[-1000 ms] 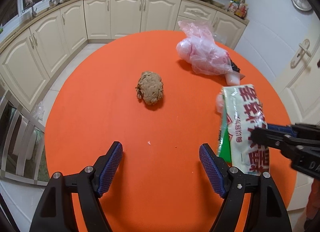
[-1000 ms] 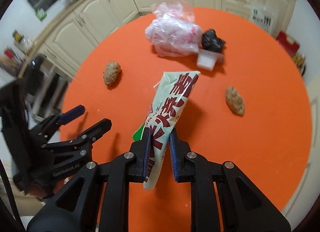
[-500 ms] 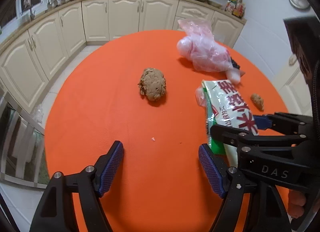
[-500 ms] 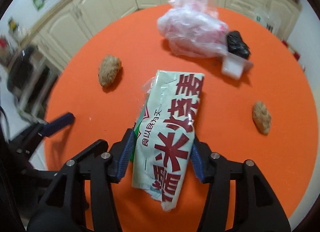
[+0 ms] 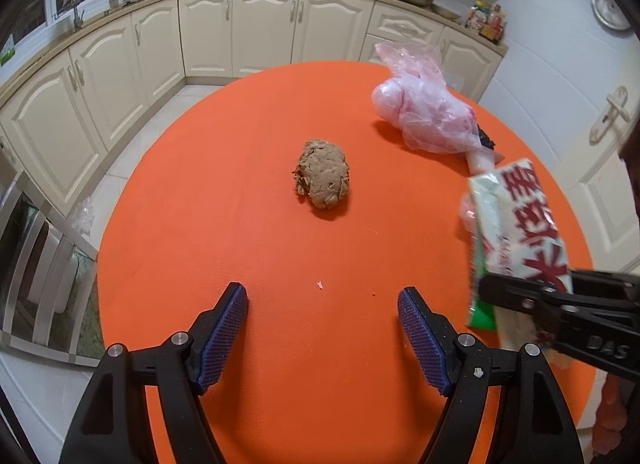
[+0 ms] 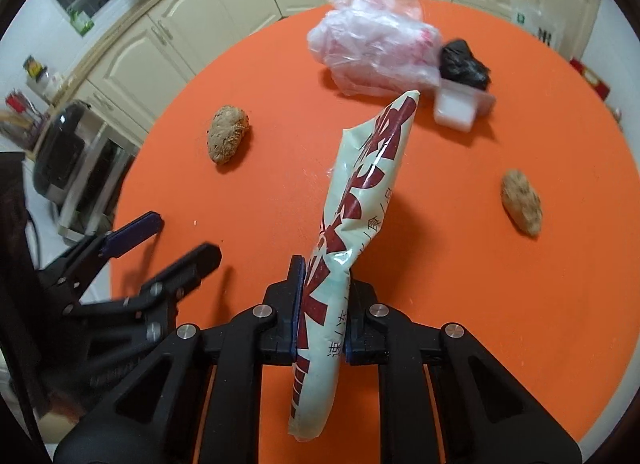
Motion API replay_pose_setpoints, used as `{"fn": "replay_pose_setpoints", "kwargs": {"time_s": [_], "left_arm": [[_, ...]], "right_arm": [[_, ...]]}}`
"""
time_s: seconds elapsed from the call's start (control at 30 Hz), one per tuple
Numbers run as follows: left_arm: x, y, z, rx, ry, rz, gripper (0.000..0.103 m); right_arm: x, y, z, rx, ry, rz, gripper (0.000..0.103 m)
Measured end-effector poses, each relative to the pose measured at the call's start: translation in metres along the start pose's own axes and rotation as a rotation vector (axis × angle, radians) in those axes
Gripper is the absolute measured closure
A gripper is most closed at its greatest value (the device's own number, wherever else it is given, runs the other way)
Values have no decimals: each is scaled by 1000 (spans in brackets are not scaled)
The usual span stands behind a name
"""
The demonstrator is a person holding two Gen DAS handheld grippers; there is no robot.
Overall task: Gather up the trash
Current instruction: 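Grasp a brown lump with the left tool while the right holds the bag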
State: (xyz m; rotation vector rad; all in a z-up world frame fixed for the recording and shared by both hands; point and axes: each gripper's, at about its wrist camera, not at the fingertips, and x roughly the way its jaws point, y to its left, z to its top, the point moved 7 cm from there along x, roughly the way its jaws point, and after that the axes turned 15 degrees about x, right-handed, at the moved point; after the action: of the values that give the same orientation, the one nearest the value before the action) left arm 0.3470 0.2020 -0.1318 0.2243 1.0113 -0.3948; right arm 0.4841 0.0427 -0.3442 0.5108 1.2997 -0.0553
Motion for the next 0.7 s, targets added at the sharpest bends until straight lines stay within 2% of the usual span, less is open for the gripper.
{"fn": "replay_pose_setpoints", "kwargs": {"time_s": [0.23,0.37,0.53,0.7], "left_arm": [[-4,-6,12,12,-24,-5,29],[-3,-10,23,24,-28,16,29],[1,-5,41,24,-45,28,29],[21,2,57,32,-13,61,29]], "right_arm": [[-48,-47,3,100,-101,3,88],[-69,-73,8,143,-172,-51,88],[-76,-100,14,183,-194,-73,88],[-68,-117,25,211,-192,-77,88]]}}
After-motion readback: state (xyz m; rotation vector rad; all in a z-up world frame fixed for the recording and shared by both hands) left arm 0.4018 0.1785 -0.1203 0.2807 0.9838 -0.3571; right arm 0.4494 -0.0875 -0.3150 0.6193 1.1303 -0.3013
